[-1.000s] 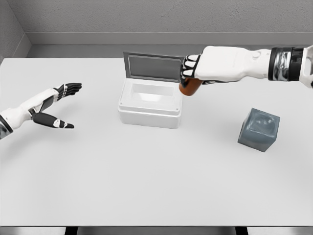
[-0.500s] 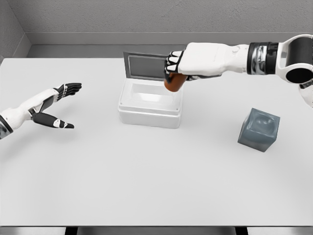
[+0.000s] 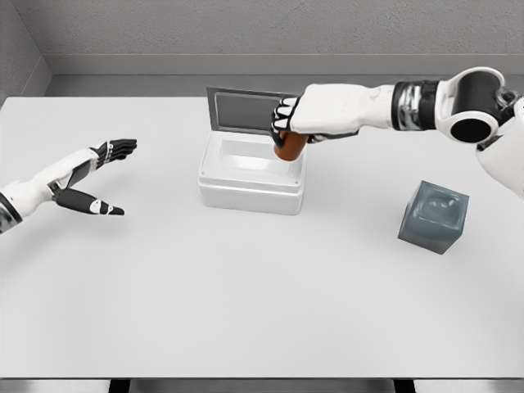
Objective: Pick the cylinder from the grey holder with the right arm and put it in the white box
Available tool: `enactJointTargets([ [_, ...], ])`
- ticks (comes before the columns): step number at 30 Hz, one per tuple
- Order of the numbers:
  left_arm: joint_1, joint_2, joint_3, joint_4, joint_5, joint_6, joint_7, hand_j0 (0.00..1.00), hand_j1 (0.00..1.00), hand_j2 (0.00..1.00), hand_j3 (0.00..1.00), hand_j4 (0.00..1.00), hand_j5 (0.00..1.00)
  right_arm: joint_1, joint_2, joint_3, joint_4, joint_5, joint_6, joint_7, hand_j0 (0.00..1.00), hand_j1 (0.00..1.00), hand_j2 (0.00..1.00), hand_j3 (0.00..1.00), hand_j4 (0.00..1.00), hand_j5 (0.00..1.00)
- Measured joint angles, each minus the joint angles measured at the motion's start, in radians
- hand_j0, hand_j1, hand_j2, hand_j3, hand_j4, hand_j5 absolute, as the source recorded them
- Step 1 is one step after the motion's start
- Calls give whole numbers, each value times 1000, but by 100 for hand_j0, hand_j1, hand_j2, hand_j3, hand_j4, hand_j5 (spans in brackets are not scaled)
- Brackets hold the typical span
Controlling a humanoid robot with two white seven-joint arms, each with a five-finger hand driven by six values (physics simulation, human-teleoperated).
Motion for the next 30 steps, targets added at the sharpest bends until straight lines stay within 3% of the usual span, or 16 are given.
enactJointTargets([
  [30,0,0,0,-1,0,0,0,100,100,100,100,100,100,-9,51,34,105,64,0,0,17,17,17,17,17,17],
])
